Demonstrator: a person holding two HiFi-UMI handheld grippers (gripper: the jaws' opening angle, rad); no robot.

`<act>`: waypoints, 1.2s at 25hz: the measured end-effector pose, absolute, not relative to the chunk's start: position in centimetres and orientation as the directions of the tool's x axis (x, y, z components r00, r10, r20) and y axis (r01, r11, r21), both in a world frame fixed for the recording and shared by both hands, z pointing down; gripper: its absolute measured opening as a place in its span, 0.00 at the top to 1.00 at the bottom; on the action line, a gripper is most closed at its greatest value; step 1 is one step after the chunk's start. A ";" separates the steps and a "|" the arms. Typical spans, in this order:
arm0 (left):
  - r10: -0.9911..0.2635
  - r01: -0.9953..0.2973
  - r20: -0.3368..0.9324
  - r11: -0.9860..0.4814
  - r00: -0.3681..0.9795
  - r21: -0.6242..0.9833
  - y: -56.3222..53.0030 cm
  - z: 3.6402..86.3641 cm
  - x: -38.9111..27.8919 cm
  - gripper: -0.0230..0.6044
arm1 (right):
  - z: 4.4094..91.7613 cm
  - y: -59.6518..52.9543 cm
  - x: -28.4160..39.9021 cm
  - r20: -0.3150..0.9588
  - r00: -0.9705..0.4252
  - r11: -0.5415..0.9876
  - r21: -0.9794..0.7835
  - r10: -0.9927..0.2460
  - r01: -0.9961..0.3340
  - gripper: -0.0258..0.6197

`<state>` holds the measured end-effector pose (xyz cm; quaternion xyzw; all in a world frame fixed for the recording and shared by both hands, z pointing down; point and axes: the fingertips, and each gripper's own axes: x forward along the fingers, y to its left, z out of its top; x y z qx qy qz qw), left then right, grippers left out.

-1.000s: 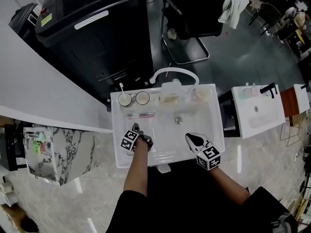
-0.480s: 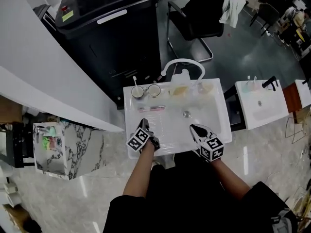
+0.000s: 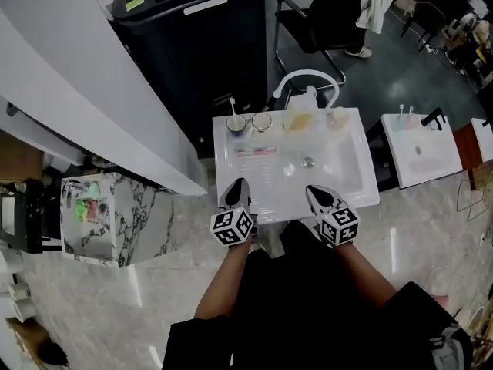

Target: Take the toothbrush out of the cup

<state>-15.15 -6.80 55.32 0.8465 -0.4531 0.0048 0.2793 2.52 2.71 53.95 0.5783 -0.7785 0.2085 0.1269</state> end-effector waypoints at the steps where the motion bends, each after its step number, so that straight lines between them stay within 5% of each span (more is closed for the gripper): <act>1: -0.763 -0.770 0.249 -0.456 0.596 0.446 -6.3 54.6 -15.4 0.91 | 54.0 2.9 2.0 0.438 -0.297 0.242 -0.178 -0.848 -0.954 0.96; 15: -0.785 -0.815 0.257 -0.478 0.563 0.327 -12.2 52.7 -15.6 0.91 | 54.4 -1.0 -1.0 0.437 -0.359 0.288 -0.221 -0.825 -0.932 0.96; 30: -0.743 -0.870 0.454 -0.440 0.492 0.223 -29.8 58.3 -9.3 0.80 | 57.8 -9.8 9.6 0.453 -0.277 0.169 -0.265 -0.847 -0.949 0.96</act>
